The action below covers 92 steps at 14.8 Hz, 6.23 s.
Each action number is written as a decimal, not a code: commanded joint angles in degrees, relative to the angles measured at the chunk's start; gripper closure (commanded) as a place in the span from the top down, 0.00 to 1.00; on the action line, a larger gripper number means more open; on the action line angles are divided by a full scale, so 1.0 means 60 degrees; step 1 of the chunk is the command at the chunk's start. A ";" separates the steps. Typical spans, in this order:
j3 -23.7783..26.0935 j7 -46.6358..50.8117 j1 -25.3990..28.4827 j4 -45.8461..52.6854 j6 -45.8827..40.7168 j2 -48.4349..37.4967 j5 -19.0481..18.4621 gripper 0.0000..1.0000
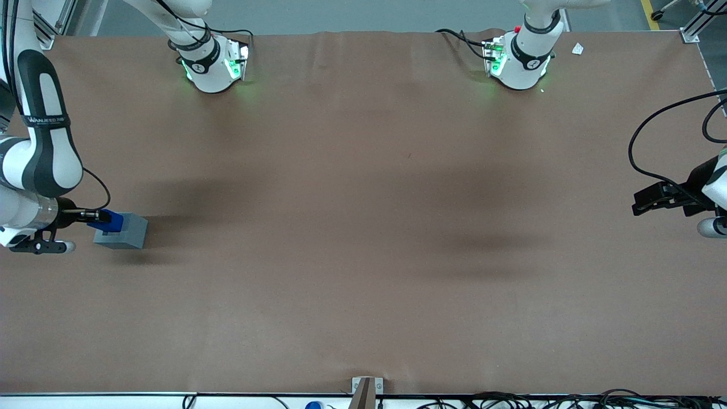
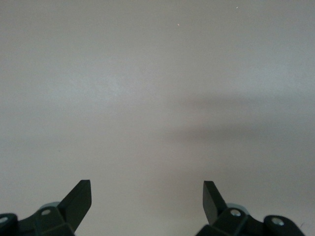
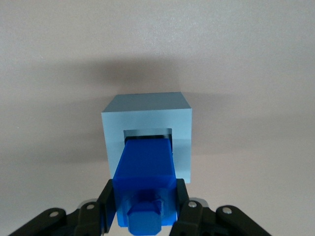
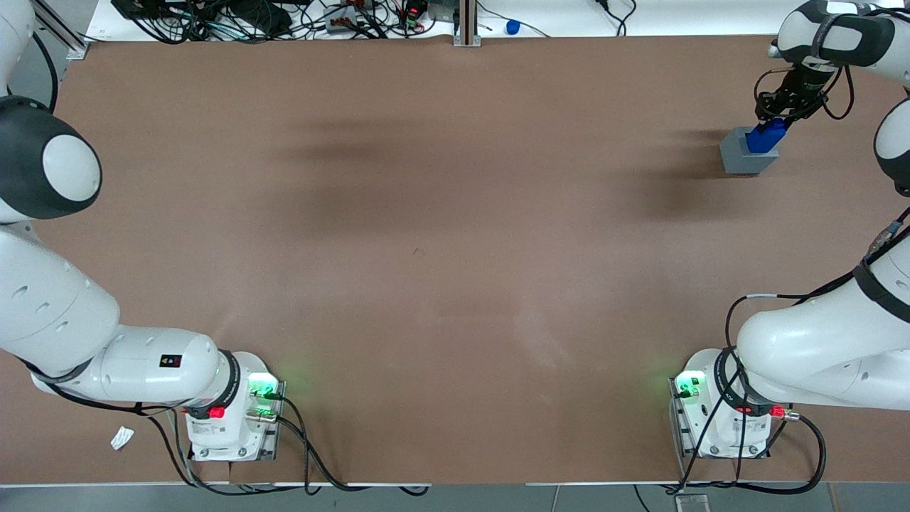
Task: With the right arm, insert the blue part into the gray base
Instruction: 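Press the blue block further down into the gray base, then open the right gripper to release the seated blue block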
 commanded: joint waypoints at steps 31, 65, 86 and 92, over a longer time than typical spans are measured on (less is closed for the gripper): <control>0.0185 0.0018 -0.0249 -0.0219 0.0903 0.0687 0.0122 0.16; 0.0244 -0.0012 -0.0175 0.0073 0.0844 0.0570 0.0122 0.14; 0.0244 -0.0071 -0.0205 0.0044 0.0932 0.0629 0.0137 0.12; 0.0258 -0.0071 -0.0175 0.0103 0.0917 0.0541 0.0122 0.11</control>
